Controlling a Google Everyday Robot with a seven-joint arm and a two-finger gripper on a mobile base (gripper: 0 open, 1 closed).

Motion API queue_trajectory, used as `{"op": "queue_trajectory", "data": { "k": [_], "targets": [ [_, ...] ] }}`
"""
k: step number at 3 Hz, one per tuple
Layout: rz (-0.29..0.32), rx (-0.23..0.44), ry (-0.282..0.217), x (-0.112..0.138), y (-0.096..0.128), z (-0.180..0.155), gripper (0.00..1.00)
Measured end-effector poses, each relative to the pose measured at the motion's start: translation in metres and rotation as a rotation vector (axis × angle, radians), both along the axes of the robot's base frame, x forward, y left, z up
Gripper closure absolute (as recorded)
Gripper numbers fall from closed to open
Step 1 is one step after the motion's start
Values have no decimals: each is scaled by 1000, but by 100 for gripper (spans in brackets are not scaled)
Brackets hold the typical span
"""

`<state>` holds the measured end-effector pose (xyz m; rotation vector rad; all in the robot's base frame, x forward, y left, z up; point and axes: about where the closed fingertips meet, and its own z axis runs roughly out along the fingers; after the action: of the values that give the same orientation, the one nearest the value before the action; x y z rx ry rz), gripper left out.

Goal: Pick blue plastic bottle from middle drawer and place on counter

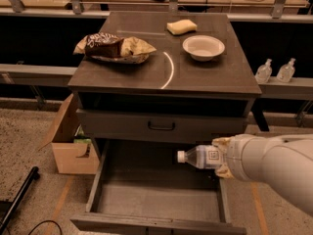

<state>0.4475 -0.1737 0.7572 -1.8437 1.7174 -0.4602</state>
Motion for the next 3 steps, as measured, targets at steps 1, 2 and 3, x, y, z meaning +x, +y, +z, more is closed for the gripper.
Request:
{"op": "queue_trajectory", "data": {
  "k": [1, 2, 3],
  "targets": [
    [43, 31, -94, 7, -4, 64, 100],
    [140, -1, -200, 30, -3, 109, 100],
    [217, -54, -313, 66, -3, 139, 100]
  ]
}}
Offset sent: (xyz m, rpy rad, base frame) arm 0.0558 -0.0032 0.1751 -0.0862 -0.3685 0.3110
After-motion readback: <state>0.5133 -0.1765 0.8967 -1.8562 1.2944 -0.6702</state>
